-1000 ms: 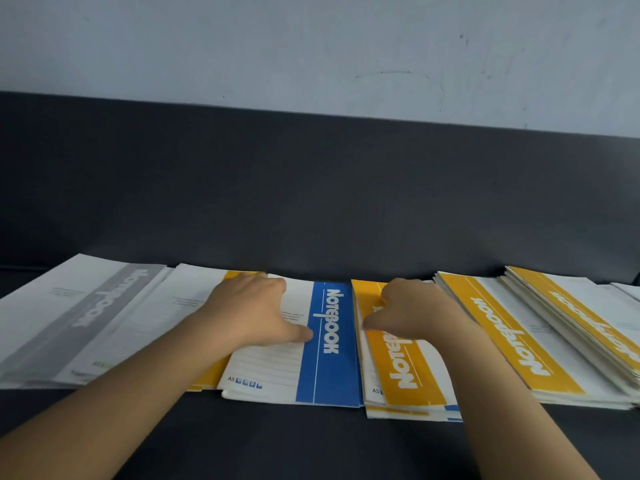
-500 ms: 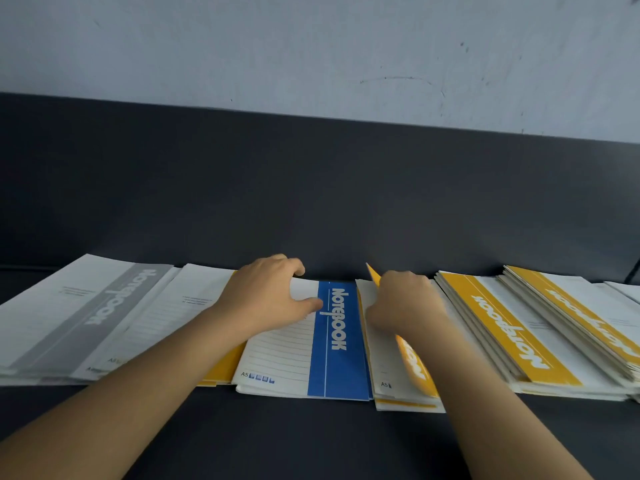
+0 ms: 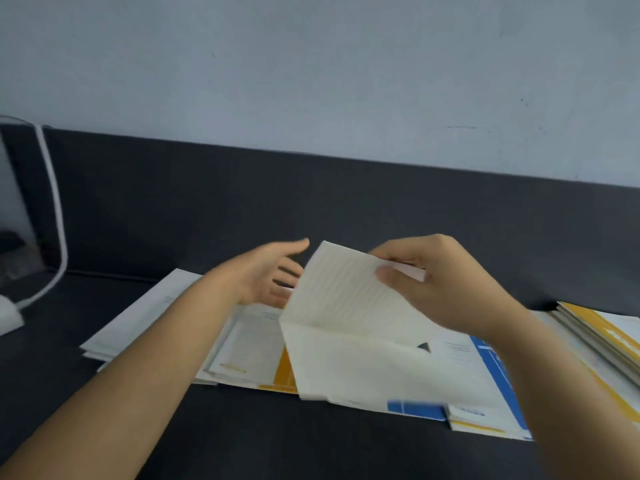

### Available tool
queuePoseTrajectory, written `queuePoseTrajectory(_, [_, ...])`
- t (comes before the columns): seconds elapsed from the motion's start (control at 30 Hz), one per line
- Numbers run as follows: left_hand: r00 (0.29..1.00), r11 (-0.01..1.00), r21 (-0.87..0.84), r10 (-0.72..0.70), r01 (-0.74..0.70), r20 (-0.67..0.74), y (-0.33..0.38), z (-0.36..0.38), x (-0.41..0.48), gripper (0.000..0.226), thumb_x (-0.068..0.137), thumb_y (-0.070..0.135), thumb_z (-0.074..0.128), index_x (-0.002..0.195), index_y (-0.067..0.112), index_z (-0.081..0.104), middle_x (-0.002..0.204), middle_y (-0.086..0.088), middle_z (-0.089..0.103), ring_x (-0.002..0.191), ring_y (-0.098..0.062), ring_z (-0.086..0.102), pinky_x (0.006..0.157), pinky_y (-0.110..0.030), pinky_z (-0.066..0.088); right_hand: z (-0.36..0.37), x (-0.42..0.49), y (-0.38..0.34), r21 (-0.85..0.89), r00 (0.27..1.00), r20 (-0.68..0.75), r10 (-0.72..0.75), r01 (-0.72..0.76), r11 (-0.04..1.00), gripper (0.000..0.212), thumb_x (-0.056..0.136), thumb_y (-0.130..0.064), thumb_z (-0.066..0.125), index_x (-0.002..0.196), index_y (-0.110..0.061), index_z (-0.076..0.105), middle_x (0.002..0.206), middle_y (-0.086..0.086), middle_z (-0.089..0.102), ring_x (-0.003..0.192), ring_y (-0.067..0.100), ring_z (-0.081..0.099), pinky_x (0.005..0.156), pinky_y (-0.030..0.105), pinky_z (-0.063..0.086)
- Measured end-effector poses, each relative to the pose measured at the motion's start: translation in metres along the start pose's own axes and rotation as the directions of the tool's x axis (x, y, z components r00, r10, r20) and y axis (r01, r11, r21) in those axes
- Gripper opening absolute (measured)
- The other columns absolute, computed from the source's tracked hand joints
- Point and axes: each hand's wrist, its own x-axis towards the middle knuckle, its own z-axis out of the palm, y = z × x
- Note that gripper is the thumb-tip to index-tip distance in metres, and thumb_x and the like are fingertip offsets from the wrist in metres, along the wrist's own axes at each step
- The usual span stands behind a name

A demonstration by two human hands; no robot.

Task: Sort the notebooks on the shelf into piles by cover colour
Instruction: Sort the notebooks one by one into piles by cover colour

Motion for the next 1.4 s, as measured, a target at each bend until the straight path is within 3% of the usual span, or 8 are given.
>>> queuePoseTrajectory(0.13, [0.969, 0.996, 0.088, -0.024, 0.002, 0.247, -0.016, -0.032, -0.021, 0.025, 0.081, 0.028, 0.072, 0.097, 0.009, 0.073, 0.097, -0.016, 0.072, 0.08, -0.029, 0.069, 0.073, -0.039, 0.056, 0.041, 0.024, -0.021, 0.088, 0.982, -0.077, -0.175, 0.181, 0.979, 0.028, 0.092, -0.01, 0.058, 0.11, -0.027, 0.071, 0.1, -0.025, 0.063, 0.098, -0.012, 0.058, 0.088, 0.007, 0.045])
queuePoseTrajectory(0.33, [0.976, 0.985, 0.172, -0.044, 0.007, 0.211, -0.026, -0.072, -0.018, 0.067, 0.065, 0.023, 0.087, 0.125, 0.009, 0.061, 0.113, -0.011, 0.068, 0.096, -0.022, 0.067, 0.08, -0.03, 0.054, 0.086, 0.04, -0.02, 0.248, 0.981, -0.086, -0.173, 0.189, 0.95, 0.036, 0.085, -0.002, 0.066, 0.099, -0.034, 0.072, 0.109, -0.021, 0.067, 0.112, -0.004, 0.057, 0.099, 0.01, 0.038])
queuePoseTrajectory(0.43, [0.997, 0.925, 0.378, -0.006, -0.023, 0.075, -0.033, -0.077, -0.016, 0.03, 0.075, 0.018, 0.081, 0.102, 0.009, 0.071, 0.096, -0.007, 0.072, 0.081, -0.02, 0.07, 0.071, -0.026, 0.055, 0.1, 0.037, -0.007, 0.26, 0.989, 0.145, -0.01, -0.028, 0.965, 0.03, 0.082, 0.0, 0.069, 0.092, -0.027, 0.076, 0.106, -0.015, 0.071, 0.103, -0.004, 0.062, 0.099, 0.019, 0.046])
queuePoseTrajectory(0.57, [1.0, 0.623, 0.782, -0.004, -0.008, 0.013, -0.046, -0.069, -0.01, 0.037, 0.075, 0.037, 0.079, 0.102, 0.014, 0.07, 0.08, -0.004, 0.072, 0.05, -0.016, 0.06, 0.048, -0.023, 0.048, 0.117, 0.038, 0.018, -0.161, 0.874, 0.409, 0.262, -0.213, 0.964, 0.036, 0.089, -0.003, 0.061, 0.106, -0.033, 0.071, 0.131, -0.012, 0.057, 0.124, 0.007, 0.05, 0.107, 0.028, 0.04])
queuePoseTrajectory(0.77, [0.973, 0.434, 0.901, 0.216, -0.024, -0.079, -0.054, -0.054, -0.005, 0.042, 0.077, 0.053, 0.069, 0.109, 0.026, 0.066, 0.094, 0.007, 0.068, 0.074, -0.009, 0.062, 0.061, -0.024, 0.048, 0.127, 0.041, 0.022, -0.343, 0.787, 0.344, 0.512, -0.402, 0.849, 0.047, 0.097, -0.034, 0.051, 0.142, -0.023, 0.042, 0.144, -0.002, 0.045, 0.129, 0.018, 0.046, 0.105, 0.03, 0.037])
queuePoseTrajectory(0.93, [0.973, 0.546, 0.837, 0.173, 0.034, -0.153, -0.055, -0.055, -0.001, 0.052, 0.078, 0.051, 0.069, 0.119, 0.021, 0.061, 0.126, 0.0, 0.053, 0.105, -0.018, 0.059, 0.086, -0.03, 0.052, 0.137, 0.038, 0.022, -0.39, 0.743, 0.387, 0.546, -0.404, 0.827, 0.057, 0.102, -0.044, 0.032, 0.151, -0.019, 0.021, 0.154, 0.001, 0.031, 0.139, 0.021, 0.035, 0.111, 0.033, 0.03])
queuePoseTrajectory(1.1, [0.987, 0.821, 0.57, 0.075, 0.021, -0.145, -0.049, -0.054, -0.002, 0.03, 0.082, 0.037, 0.074, 0.101, 0.018, 0.059, 0.102, 0.002, 0.065, 0.098, -0.017, 0.063, 0.083, -0.029, 0.053, 0.14, 0.037, 0.023, -0.421, 0.744, 0.4, 0.536, -0.37, 0.828, 0.056, 0.102, -0.044, 0.028, 0.15, -0.018, 0.021, 0.155, 0.002, 0.029, 0.138, 0.021, 0.036, 0.11, 0.032, 0.031])
queuePoseTrajectory(1.4, [0.994, 0.985, 0.151, -0.07, 0.082, -0.08, -0.046, -0.057, -0.005, 0.071, 0.07, 0.024, 0.086, 0.129, 0.006, 0.05, 0.118, -0.008, 0.067, 0.11, -0.021, 0.063, 0.099, -0.036, 0.05, 0.148, 0.037, 0.031, -0.424, 0.759, 0.376, 0.532, -0.369, 0.827, 0.057, 0.102, -0.045, 0.027, 0.151, -0.017, 0.019, 0.156, 0.003, 0.027, 0.138, 0.022, 0.036, 0.11, 0.032, 0.031])
